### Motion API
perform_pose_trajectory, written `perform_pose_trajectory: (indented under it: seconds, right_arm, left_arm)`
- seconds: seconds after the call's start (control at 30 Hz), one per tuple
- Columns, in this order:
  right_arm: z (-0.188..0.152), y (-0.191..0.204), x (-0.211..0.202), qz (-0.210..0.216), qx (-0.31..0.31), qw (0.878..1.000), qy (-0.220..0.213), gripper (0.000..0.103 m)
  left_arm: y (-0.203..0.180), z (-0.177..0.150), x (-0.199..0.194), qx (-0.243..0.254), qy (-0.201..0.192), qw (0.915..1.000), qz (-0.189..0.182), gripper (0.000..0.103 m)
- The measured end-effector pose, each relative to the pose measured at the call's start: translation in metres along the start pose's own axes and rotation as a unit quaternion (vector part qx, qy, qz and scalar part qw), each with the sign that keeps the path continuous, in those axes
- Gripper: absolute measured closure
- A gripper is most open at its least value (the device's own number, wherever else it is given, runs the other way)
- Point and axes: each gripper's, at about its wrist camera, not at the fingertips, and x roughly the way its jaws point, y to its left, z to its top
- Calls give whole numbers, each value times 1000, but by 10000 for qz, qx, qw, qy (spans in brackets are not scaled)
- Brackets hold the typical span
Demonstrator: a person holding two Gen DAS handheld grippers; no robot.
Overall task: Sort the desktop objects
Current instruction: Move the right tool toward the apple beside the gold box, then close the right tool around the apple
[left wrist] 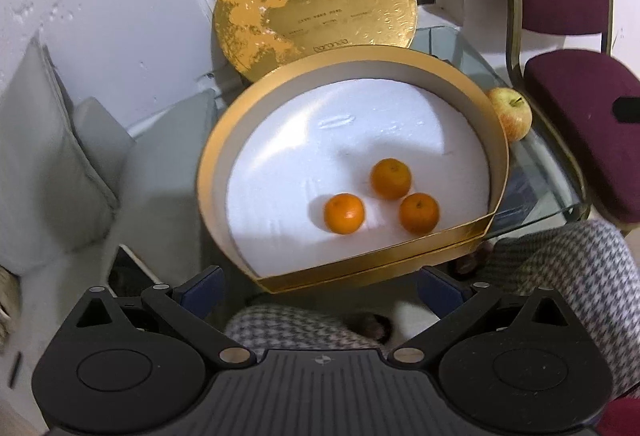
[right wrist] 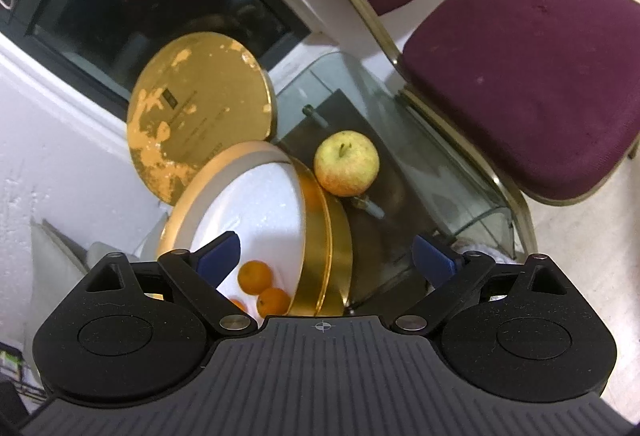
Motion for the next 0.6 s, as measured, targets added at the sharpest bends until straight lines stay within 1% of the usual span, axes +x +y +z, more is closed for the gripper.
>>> perform_pose_trajectory:
  seconds: [0.07,0.17,0.23,0.3,0.43,0.5,0.6]
  right_arm:
    - [6,-3,12,-38,102,9999,0,7]
    - [20,-8,30,17,369,9993,-78,8]
    - [33,-10,42,13,587,9981,-170,10]
    - [47,-13,59,8,831,9964,-195,11]
    - [65,-12,107,-150,1048,9942,168,11]
    - [70,-11,133,-366,1116,9925,347,11]
    - [76,-5,158,-701,1126,9902,430,9]
  left_arm:
    - [1,1,6,-52,31,10000,-18,1]
    - [11,5,16,-187,52,9998,-1,1]
    - [18,8,22,-307,50,9995,-17,1]
    - [24,11,30,-387,87,9992,-42,1]
    - [32,16,45,-508,163,9985,-95,1]
    - [35,19,51,-546,179,9983,-122,1]
    - [40,22,57,-623,183,9978,-142,1]
